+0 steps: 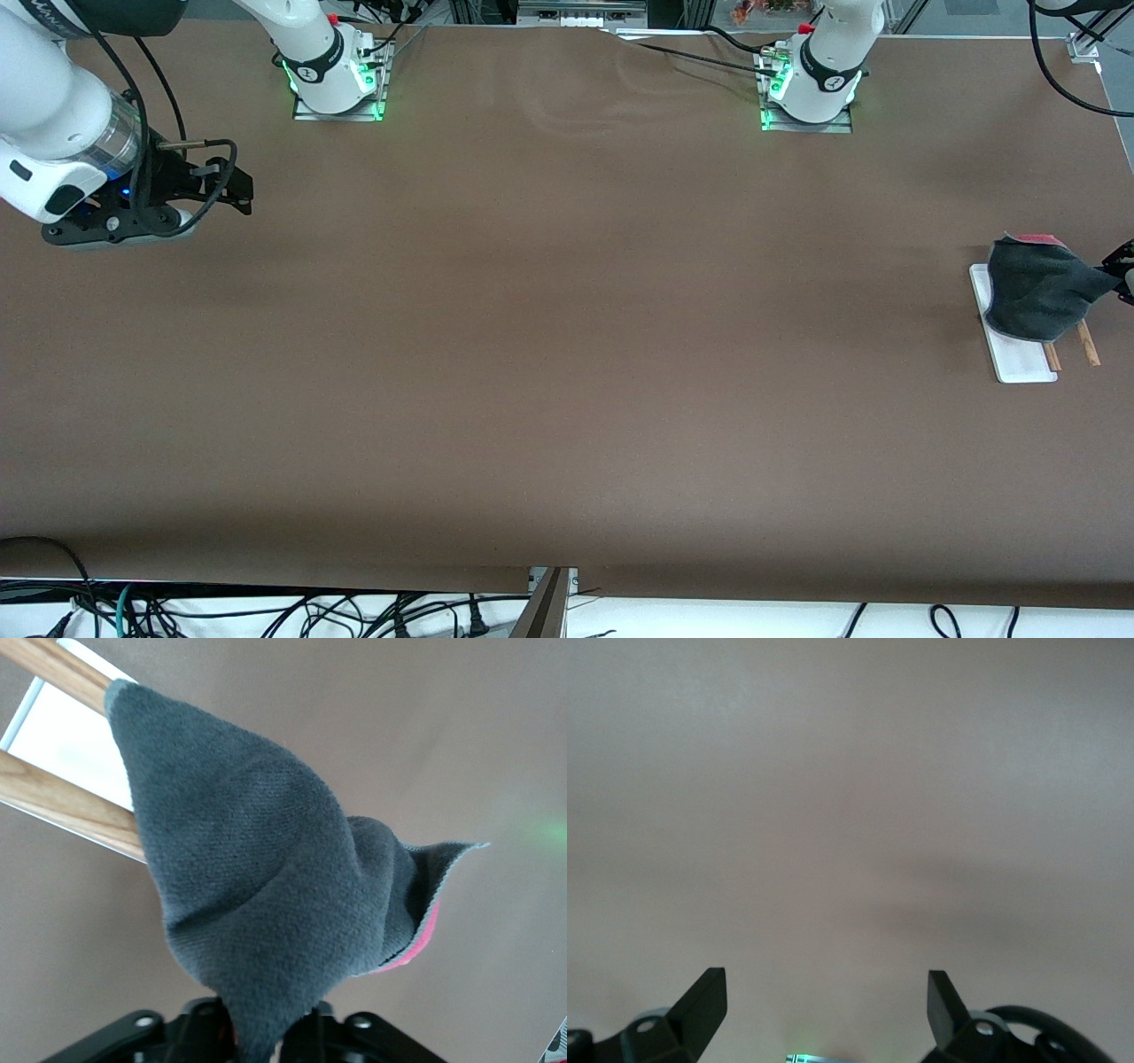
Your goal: Pass towel and hang on rack
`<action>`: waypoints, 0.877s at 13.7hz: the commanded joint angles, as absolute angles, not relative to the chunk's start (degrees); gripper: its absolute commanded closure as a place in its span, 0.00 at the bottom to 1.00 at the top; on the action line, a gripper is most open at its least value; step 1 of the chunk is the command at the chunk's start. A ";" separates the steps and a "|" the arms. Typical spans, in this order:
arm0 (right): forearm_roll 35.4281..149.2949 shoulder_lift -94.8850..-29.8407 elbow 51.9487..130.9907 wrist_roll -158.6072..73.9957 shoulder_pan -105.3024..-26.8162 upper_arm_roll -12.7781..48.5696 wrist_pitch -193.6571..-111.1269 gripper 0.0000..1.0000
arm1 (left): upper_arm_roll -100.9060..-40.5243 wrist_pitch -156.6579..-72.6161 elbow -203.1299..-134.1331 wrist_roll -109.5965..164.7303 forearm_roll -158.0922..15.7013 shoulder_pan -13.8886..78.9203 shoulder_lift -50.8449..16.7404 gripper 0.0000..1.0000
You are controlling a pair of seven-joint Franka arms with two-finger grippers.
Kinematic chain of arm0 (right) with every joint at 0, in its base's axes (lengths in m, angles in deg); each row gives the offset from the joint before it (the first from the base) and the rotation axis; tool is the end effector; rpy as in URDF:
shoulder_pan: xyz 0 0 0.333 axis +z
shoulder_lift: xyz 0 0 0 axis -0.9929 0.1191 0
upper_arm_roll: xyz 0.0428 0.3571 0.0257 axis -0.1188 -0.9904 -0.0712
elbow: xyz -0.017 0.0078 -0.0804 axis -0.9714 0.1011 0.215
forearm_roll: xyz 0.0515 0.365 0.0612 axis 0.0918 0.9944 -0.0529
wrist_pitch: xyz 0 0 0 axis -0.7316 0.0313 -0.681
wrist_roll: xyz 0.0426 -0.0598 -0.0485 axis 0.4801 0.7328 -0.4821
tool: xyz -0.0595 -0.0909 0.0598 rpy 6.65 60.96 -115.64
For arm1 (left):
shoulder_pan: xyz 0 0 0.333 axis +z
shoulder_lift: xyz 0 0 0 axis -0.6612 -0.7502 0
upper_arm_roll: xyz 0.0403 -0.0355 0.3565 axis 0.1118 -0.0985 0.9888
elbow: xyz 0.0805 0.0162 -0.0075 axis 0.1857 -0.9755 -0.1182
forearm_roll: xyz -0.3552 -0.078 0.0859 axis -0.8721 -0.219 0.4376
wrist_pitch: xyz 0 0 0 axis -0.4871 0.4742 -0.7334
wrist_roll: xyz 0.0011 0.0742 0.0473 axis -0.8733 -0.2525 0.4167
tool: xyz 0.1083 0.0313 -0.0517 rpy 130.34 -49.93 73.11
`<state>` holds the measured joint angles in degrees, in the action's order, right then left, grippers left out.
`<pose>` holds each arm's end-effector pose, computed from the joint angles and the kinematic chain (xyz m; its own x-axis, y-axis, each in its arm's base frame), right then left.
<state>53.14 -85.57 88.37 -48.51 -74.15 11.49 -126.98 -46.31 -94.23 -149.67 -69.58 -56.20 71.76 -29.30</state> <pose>0.5230 0.0869 0.6045 0.9828 0.1519 -0.1047 0.1570 -0.9867 0.0417 0.5495 0.4038 0.3214 0.5196 -0.8406 -0.1530 -0.7571 -0.5360 0.3735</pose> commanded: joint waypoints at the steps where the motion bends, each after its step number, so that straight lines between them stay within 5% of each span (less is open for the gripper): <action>1: 54.10 -87.50 90.89 -47.25 -74.81 13.49 -128.44 0.00 | -46.59 -94.93 -147.58 -69.59 -55.79 72.42 -30.72 0.00; 12: 55.60 -86.18 87.11 -46.99 -75.25 14.82 -127.04 0.00 | -47.02 -91.27 -147.41 -68.71 -55.08 72.15 -22.30 0.00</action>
<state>54.73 -86.20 87.90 -47.99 -74.74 15.17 -127.88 -46.34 -94.48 -146.91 -69.52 -56.20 72.26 -26.58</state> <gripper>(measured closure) 0.000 0.000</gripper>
